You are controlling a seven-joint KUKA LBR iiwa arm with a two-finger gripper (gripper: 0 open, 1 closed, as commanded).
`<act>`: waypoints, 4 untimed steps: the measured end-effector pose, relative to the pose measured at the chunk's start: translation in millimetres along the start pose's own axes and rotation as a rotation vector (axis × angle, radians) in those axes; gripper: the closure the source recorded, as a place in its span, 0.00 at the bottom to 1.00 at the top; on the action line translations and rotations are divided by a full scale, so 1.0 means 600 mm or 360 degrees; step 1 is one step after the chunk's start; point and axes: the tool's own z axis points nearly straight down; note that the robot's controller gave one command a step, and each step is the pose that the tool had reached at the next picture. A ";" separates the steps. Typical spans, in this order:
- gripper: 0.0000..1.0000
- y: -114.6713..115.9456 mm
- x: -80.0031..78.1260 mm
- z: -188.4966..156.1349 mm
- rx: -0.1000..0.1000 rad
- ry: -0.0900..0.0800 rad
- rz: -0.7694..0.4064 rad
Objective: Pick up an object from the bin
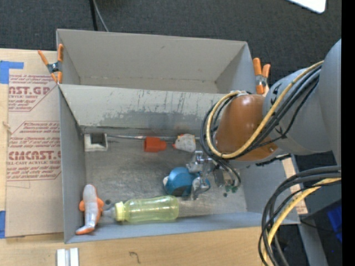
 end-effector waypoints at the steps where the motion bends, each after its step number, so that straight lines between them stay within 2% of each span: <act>1: 1.00 0.000 0.000 0.000 0.0000 0.0000 0.0000; 4: 1.00 0.000 0.000 0.000 0.0000 0.0000 0.0000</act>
Offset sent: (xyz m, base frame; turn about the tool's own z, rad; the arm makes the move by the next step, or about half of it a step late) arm 0.0000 0.0000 0.0000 0.0000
